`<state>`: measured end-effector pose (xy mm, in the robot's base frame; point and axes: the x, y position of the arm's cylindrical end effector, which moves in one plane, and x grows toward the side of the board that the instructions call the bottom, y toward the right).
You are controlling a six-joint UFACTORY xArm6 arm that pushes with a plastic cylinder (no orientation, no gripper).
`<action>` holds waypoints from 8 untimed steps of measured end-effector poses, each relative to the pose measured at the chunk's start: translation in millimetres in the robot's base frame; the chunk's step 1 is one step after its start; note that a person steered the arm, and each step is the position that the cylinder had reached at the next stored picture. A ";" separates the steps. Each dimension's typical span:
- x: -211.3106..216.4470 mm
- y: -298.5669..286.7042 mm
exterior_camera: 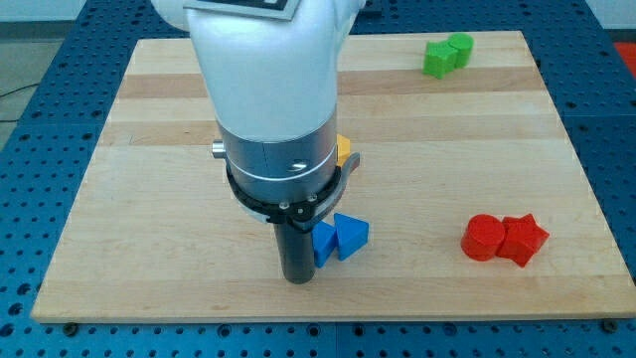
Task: Separate the blue triangle from the blue cube
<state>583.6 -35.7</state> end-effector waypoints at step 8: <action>-55.6 28.9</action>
<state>528.0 -6.8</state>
